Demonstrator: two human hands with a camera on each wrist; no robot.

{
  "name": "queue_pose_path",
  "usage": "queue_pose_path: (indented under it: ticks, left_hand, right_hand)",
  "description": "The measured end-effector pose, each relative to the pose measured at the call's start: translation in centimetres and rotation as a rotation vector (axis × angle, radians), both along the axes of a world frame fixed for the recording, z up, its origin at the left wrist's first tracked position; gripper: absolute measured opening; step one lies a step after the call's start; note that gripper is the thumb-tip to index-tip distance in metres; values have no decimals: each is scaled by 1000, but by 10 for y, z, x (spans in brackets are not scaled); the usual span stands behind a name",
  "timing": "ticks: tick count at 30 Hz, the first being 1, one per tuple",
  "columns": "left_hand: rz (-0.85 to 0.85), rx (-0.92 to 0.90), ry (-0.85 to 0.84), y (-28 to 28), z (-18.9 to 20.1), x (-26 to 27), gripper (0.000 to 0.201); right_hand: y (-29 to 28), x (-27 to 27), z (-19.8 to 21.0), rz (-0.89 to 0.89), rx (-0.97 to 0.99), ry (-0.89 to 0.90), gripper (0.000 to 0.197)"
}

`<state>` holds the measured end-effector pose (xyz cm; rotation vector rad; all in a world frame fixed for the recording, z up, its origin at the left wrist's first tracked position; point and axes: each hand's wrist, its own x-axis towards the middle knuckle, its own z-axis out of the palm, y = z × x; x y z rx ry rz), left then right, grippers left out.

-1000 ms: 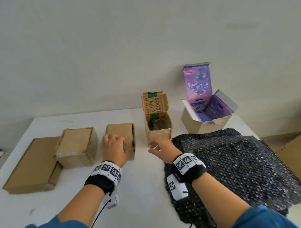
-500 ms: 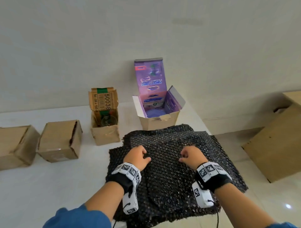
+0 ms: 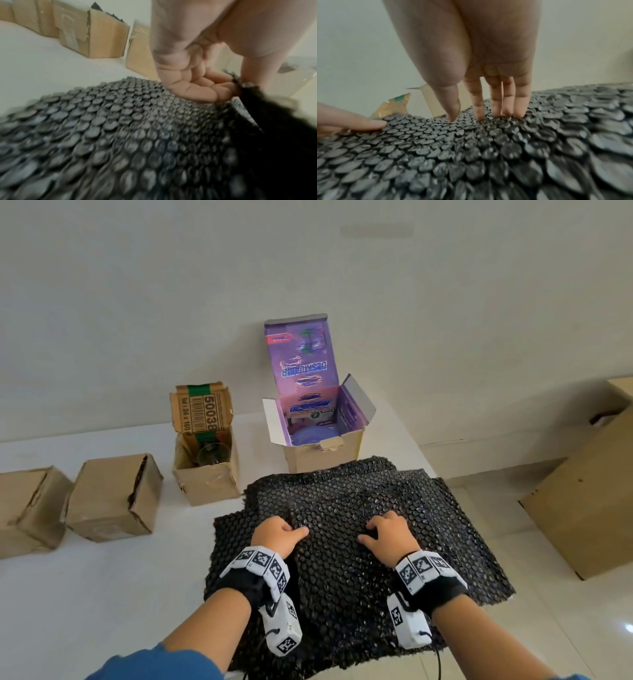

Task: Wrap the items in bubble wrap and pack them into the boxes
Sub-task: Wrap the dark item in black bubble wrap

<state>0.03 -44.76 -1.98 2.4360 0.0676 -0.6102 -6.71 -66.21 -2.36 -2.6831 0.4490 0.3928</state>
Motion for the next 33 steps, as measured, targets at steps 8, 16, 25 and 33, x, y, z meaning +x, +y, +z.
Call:
queue_pose_path:
  ticks: [8,16,25,33]
  left_hand:
    - [37,-311,-17,-12,37,10,34]
    - [88,-712,282,-21,33,-1,37]
    - [-25,-491,173,-49,-15,-15,34]
    - [-77,-201,102,-94,-35,-17,54]
  right_hand:
    - [33,21,35,72,437,-103,48]
    - [35,31,14,-169,773,-161,34]
    - [-44,12,16,-255,366,-203,19]
    - [-60,4,-1,-260,248,-112,24]
